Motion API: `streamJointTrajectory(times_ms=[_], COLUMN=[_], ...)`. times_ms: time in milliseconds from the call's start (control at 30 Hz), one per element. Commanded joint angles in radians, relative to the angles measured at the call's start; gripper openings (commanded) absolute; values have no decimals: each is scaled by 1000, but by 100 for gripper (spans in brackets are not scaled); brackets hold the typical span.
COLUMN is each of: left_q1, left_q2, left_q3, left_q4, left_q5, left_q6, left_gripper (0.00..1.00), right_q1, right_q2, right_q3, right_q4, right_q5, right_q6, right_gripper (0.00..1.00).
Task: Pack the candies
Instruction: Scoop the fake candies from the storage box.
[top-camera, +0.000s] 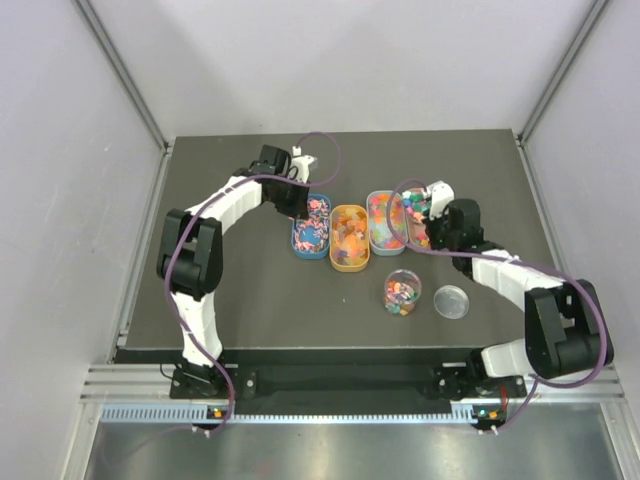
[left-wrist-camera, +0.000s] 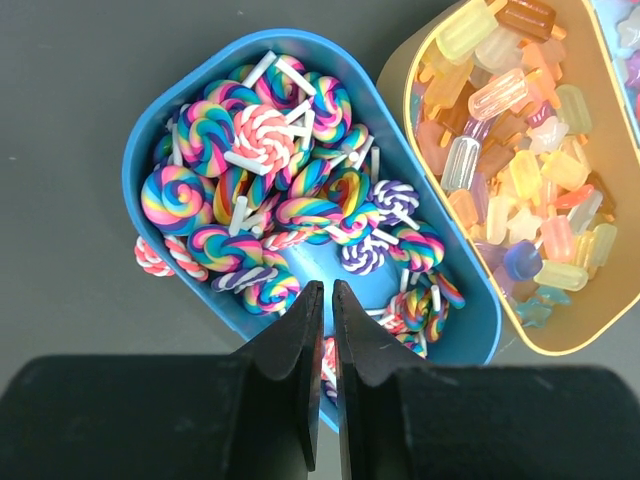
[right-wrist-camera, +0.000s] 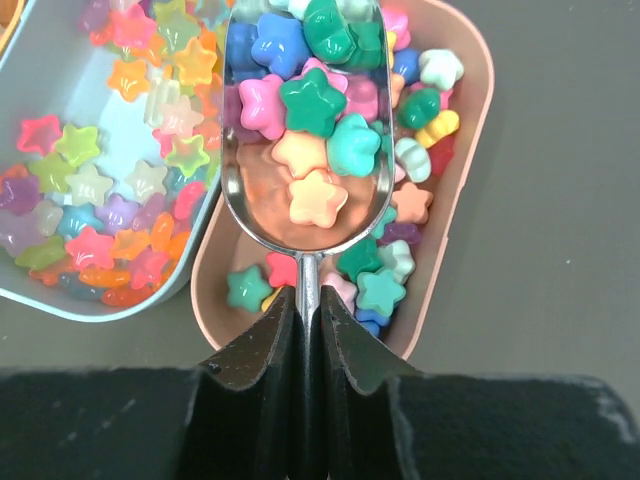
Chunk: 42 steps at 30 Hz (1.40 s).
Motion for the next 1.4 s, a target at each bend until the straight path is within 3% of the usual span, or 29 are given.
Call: streamJointTrajectory(times_ms=[0, 333, 567, 667, 933, 1067, 1367], left_q1=[-3, 15, 20, 18, 17, 17, 17], left_q2=[-63, -17, 14, 3, -64, -78, -32], left_q3=[32, 176, 332, 360, 286, 271, 282], left_q4=[-4, -145, -256, -262, -281, -282, -261], left_q5=[-19, -86, -100, -67, -42, -44, -86], left_q6=[59, 194, 220, 192, 174, 174, 179], left_gripper=[13, 14, 15, 15, 16, 16, 16], right_q1=[9, 9, 6, 5, 6, -7, -20], right_q2=[-56, -80, -22, -30, -216, -338, -631], right_q3=[30, 177, 465, 508, 395, 350, 214], right_q4=[72, -17, -232, -328, -503, -692, -855], right_q5=[-19, -56, -157, -232, -347, -439, -544], right_q6=[-5, 27, -37, -98, -312, -511, -663], right_gripper=[0, 0, 0, 0, 0, 0, 0])
